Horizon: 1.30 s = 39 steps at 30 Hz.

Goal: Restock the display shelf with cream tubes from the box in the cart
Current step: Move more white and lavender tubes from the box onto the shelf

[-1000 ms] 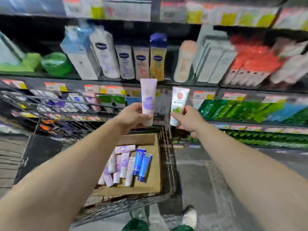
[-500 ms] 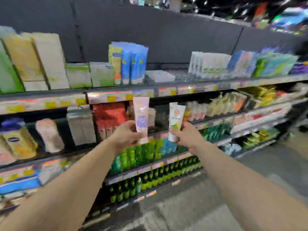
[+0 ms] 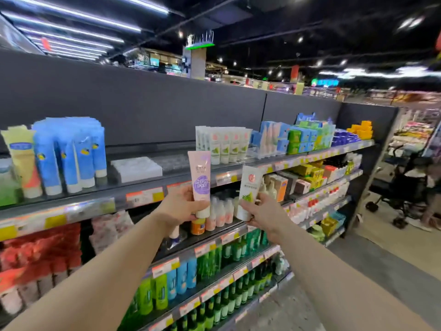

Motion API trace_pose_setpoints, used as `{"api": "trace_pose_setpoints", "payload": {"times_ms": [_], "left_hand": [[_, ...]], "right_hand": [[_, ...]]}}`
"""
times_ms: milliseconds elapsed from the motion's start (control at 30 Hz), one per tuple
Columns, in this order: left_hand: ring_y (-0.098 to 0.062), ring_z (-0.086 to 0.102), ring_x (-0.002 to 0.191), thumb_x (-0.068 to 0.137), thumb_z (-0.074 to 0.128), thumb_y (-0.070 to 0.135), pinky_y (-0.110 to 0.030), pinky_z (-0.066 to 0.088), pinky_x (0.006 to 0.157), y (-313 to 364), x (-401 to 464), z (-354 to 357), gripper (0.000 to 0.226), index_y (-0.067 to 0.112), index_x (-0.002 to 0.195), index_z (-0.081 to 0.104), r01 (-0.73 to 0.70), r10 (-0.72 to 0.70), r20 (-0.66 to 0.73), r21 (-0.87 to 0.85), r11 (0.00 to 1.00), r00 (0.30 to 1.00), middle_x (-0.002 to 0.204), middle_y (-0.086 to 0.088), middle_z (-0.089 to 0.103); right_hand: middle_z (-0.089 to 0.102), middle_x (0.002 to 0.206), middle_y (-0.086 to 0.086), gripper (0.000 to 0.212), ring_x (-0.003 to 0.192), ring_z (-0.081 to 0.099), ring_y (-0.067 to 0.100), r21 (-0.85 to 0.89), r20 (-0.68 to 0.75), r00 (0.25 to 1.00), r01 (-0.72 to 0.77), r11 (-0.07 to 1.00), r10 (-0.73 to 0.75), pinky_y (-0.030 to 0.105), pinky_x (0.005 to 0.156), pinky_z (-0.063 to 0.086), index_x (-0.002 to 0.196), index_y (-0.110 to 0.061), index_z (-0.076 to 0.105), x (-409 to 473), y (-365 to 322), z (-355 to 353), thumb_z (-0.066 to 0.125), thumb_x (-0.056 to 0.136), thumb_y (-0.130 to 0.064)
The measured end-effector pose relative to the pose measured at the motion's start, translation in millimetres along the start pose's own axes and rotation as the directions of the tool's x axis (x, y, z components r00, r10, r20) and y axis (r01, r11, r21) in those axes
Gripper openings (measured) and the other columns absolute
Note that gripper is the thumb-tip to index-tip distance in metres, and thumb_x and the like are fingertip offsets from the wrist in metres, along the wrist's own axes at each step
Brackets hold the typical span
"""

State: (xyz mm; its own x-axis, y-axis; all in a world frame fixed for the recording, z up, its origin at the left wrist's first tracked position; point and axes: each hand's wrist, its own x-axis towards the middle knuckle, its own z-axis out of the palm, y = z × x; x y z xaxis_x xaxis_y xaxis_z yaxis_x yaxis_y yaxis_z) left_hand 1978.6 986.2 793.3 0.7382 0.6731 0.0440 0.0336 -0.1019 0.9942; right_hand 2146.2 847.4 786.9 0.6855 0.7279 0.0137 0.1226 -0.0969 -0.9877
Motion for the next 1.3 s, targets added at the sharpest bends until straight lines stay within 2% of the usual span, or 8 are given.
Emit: {"api": "trace_pose_setpoints", "payload": {"times_ms": [333, 467, 700, 800, 967, 1133, 1200, 1300], "left_hand": [[-0.016, 0.069, 0.098, 0.085, 0.07, 0.011, -0.038, 0.057, 0.085, 25, 138, 20, 0.028, 0.029, 0.103, 0.059, -0.094, 0.086, 0.089, 0.084, 0.992, 0.992, 0.107, 0.001, 0.071], [-0.016, 0.068, 0.099, 0.084, 0.072, 0.012, -0.039, 0.056, 0.088, 24, 170, 34, 0.028, 0.033, 0.099, 0.062, -0.12, 0.106, 0.1, 0.15, 0.981, 0.989, 0.104, 0.005, 0.073], [-0.008, 0.066, 0.1, 0.085, 0.071, 0.015, -0.03, 0.054, 0.085, 27, 216, 60, 0.035, 0.029, 0.114, 0.058, -0.104, 0.105, 0.006, 0.223, 0.969, 0.994, 0.107, 0.011, 0.069], [-0.007, 0.065, 0.098, 0.085, 0.072, 0.02, -0.025, 0.052, 0.08, 28, 234, 75, 0.032, 0.028, 0.113, 0.059, -0.082, 0.107, -0.085, 0.256, 0.963, 0.991, 0.105, 0.013, 0.068], [-0.004, 0.064, 0.098, 0.084, 0.072, 0.025, -0.03, 0.051, 0.088, 32, 254, 93, 0.032, 0.029, 0.114, 0.061, -0.03, 0.094, -0.205, 0.298, 0.954, 0.974, 0.106, 0.015, 0.069], [-0.007, 0.066, 0.1, 0.084, 0.072, 0.016, -0.037, 0.052, 0.094, 29, 260, 104, 0.03, 0.026, 0.111, 0.063, 0.004, 0.074, -0.308, 0.243, 0.97, 0.948, 0.105, 0.011, 0.071], [-0.007, 0.066, 0.099, 0.085, 0.071, 0.014, -0.031, 0.053, 0.089, 29, 261, 109, 0.028, 0.027, 0.108, 0.064, 0.003, 0.073, -0.342, 0.217, 0.976, 0.937, 0.104, 0.01, 0.072], [-0.004, 0.067, 0.094, 0.086, 0.069, 0.011, -0.02, 0.05, 0.074, 30, 263, 113, 0.026, 0.028, 0.105, 0.063, 0.015, 0.056, -0.384, 0.181, 0.983, 0.922, 0.1, 0.01, 0.072]], "right_hand": [[0.07, 0.097, -0.002, 0.007, 0.098, 0.066, 0.023, 0.056, -0.046, 0.998, 0.049, 0.997, -0.046, 0.046, 0.09, 0.055, 0.092, -0.025, 0.063, 128, -9, -27, 0.066, 0.091, -0.018], [0.069, 0.107, 0.006, 0.011, 0.099, 0.066, 0.025, 0.03, -0.082, 0.995, 0.053, 0.998, -0.05, 0.045, 0.086, 0.057, 0.101, -0.02, 0.063, 168, -3, -46, 0.067, 0.09, -0.021], [0.07, 0.102, -0.004, 0.022, 0.098, 0.066, 0.02, -0.014, -0.122, 0.987, 0.108, 0.994, -0.109, 0.04, 0.091, 0.053, 0.108, -0.02, 0.064, 251, -7, -93, 0.07, 0.087, -0.026], [0.07, 0.099, -0.005, 0.011, 0.096, 0.066, 0.017, -0.052, -0.064, 0.988, 0.139, 0.989, -0.142, 0.041, 0.092, 0.054, 0.096, -0.028, 0.062, 287, -12, -106, 0.069, 0.087, -0.029], [0.066, 0.086, -0.011, 0.011, 0.081, 0.063, 0.009, -0.194, 0.056, 0.944, 0.329, 0.924, -0.324, 0.021, 0.066, 0.048, 0.09, -0.029, 0.058, 334, -25, -109, 0.069, 0.088, -0.031], [0.066, 0.094, -0.008, 0.016, 0.083, 0.06, 0.005, -0.208, 0.139, 0.892, 0.45, 0.869, -0.429, 0.018, 0.067, 0.044, 0.101, -0.024, 0.057, 364, -13, -101, 0.067, 0.089, -0.025], [0.064, 0.099, -0.01, 0.02, 0.087, 0.058, 0.0, -0.206, 0.183, 0.878, 0.474, 0.856, -0.442, 0.015, 0.069, 0.045, 0.106, -0.023, 0.055, 370, -7, -100, 0.066, 0.09, -0.023], [0.065, 0.105, -0.009, 0.025, 0.092, 0.06, 0.006, -0.253, 0.218, 0.866, 0.495, 0.832, -0.449, 0.025, 0.082, 0.053, 0.112, -0.02, 0.055, 380, 0, -97, 0.066, 0.09, -0.023]]}}
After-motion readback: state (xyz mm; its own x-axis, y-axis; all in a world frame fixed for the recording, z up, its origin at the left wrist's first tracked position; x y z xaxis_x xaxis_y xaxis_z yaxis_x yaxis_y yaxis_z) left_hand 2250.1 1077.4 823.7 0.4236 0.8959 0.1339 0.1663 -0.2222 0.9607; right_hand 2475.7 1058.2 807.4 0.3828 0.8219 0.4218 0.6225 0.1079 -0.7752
